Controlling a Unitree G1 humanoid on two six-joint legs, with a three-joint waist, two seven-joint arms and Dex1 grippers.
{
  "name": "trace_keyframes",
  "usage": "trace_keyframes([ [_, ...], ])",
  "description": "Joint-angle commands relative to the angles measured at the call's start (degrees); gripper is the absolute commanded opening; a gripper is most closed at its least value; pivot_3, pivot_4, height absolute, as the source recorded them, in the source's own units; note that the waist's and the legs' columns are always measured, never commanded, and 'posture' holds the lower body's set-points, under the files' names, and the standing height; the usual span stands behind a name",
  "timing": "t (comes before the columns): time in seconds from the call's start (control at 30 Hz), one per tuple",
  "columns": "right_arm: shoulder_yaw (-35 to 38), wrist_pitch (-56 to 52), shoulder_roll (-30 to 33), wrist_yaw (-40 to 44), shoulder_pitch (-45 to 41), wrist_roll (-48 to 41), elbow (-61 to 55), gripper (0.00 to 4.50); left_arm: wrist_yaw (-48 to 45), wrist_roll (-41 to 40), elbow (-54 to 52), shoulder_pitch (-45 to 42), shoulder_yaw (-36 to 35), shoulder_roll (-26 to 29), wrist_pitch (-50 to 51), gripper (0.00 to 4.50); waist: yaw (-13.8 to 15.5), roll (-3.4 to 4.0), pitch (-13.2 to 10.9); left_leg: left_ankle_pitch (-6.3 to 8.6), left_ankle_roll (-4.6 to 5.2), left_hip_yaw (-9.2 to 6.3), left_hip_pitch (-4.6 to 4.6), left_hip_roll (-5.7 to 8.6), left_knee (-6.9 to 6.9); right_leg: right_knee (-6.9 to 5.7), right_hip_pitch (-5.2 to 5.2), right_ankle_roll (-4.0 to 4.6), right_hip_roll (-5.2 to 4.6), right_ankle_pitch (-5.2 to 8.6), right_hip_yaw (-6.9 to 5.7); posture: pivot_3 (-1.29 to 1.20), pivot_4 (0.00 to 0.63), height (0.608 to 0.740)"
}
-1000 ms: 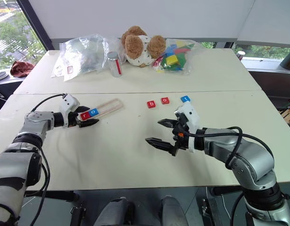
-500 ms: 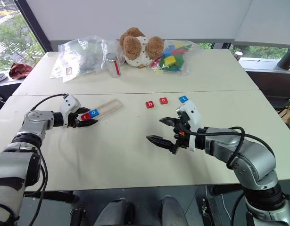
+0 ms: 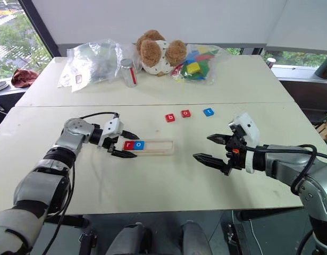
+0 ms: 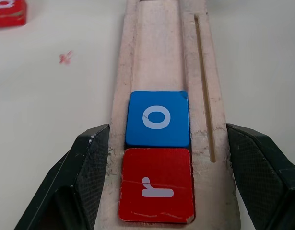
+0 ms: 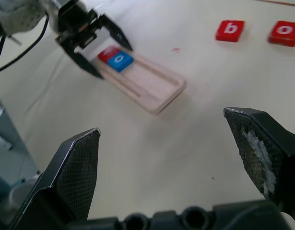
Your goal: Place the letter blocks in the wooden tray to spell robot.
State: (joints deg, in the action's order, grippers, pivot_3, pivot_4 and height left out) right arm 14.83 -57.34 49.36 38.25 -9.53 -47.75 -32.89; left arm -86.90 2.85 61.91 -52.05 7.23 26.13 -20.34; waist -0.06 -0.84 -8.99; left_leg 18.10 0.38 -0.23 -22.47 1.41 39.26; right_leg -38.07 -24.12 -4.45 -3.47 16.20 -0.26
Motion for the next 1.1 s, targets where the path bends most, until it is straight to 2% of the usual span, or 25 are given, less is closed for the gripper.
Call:
trace_keyframes([
  [0.03, 0.8, 1.8, -2.3, -3.7, 0.1, 0.7, -3.0, 4.5, 0.9, 0.4, 1.0, -1.3, 0.2, 0.5, -1.2, 3.11, 0.1, 0.0, 0.0, 0.0, 0.0, -0.01, 0.0, -0.01, 0.0, -0.01, 0.0, 0.0, 0.02, 0.0, 0.0, 0.0, 0.15, 0.74],
  [0.07, 0.4, 2.0, -3.0, -4.6, 0.3, 1.2, -3.3, 4.5, 0.7, 0.3, 1.3, -1.4, 0.2, 0.6, -1.0, 3.11, 0.1, 0.0, 0.0, 0.0, -0.01, -0.01, 0.0, -0.01, 0.0, -0.02, 0.0, 0.0, 0.02, 0.0, 0.0, 0.0, 0.15, 0.74],
  [0.13, -0.6, 2.3, -4.0, -6.0, 0.4, 2.0, -3.7, 4.5, 0.5, 0.1, 1.8, -1.6, 0.1, 0.7, -0.6, 4.18, 0.2, 0.0, 0.0, -0.01, -0.01, 0.0, 0.0, -0.01, 0.01, -0.02, 0.0, 0.0, 0.02, 0.0, 0.0, 0.0, 0.15, 0.74],
  [0.17, -1.1, 2.4, -4.5, -6.6, 0.3, 2.4, -3.7, 4.5, 0.2, -0.2, 1.9, -1.7, 0.0, 0.8, -0.1, 4.46, 0.3, 0.0, 0.0, -0.01, -0.01, 0.0, 0.0, 0.0, 0.02, -0.02, 0.0, 0.0, 0.01, 0.0, 0.0, 0.0, 0.15, 0.74],
  [0.3, -4.3, 2.8, -6.6, -9.3, -1.6, 4.3, -2.9, 4.5, 2.4, -0.8, 1.2, -1.6, -0.8, 1.0, -0.5, 4.46, 0.3, -0.01, 0.0, -0.01, -0.01, 0.0, -0.01, 0.0, 0.02, -0.01, 0.0, 0.0, 0.02, 0.0, 0.0, 0.0, 0.15, 0.74],
  [0.4, -12.5, 3.4, -12.5, -15.4, -8.2, 10.7, 1.2, 4.5, -0.9, -3.5, -2.9, -1.7, -2.1, 3.4, 3.8, 4.46, -0.6, -0.05, 0.0, -0.02, -0.03, 0.0, 0.0, -0.02, 0.02, -0.04, -0.02, 0.0, 0.05, 0.0, 0.01, 0.0, 0.15, 0.74],
  [0.57, -23.3, 9.2, -24.7, -22.0, -20.1, 22.6, 16.0, 4.5, -5.6, -9.3, -16.1, -1.2, -0.7, 14.3, 16.8, 4.46, -2.0, -0.09, 0.0, -0.11, -0.19, 0.0, -0.06, -0.1, -0.03, -0.15, -0.24, 0.0, 0.19, 0.0, 0.06, 0.0, 0.15, 0.74],
  [0.63, -24.1, 11.2, -27.6, -23.3, -22.4, 25.5, 21.2, 4.5, -5.6, -13.4, -22.2, 0.2, -0.2, 18.8, 24.1, 4.46, -1.9, -0.04, 0.0, -0.15, -0.26, -0.05, -0.12, -0.13, -0.12, -0.17, -0.33, 0.0, 0.2, 0.0, 0.05, 0.0, 0.15, 0.74],
  [0.77, -24.7, 15.3, -33.8, -25.2, -27.4, 29.8, 32.4, 4.5, -5.2, -19.7, -32.2, 3.0, -5.9, 24.4, 37.9, 4.46, -2.1, -0.03, 0.0, -0.28, -0.5, -0.12, -0.24, -0.07, -0.12, -0.18, -0.33, 0.0, 0.13, 0.0, 0.05, 0.0, 0.15, 0.74],
  [0.83, -24.8, 16.8, -36.4, -25.5, -29.4, 31.3, 37.2, 4.5, -3.1, -23.1, -39.6, 8.2, -9.6, 26.9, 44.6, 4.46, -2.3, -0.03, 0.0, -0.28, -0.5, -0.13, -0.32, 0.0, -0.08, -0.12, -0.33, 0.0, 0.05, 0.0, 0.05, 0.0, 0.15, 0.74],
  [0.97, -23.9, 18.6, -39.8, -24.6, -31.7, 32.2, 42.6, 4.5, 2.7, -28.0, -51.1, 18.2, -16.7, 29.6, 53.4, 4.46, -2.7, 0.0, 0.0, -0.27, -0.47, -0.1, -0.3, 0.0, -0.13, -0.12, -0.36, 0.0, 0.01, 0.0, 0.07, 0.0, 0.15, 0.74],
  [1.1, -24.1, 22.3, -42.6, -24.9, -35.1, 35.0, 51.2, 4.5, 7.6, -31.1, -58.3, 25.4, -21.6, 30.4, 57.9, 4.46, -2.6, 0.0, 0.0, -0.3, -0.53, -0.12, -0.3, -0.02, -0.13, -0.13, -0.42, 0.0, 0.02, 0.0, 0.07, 0.0, 0.15, 0.74],
])
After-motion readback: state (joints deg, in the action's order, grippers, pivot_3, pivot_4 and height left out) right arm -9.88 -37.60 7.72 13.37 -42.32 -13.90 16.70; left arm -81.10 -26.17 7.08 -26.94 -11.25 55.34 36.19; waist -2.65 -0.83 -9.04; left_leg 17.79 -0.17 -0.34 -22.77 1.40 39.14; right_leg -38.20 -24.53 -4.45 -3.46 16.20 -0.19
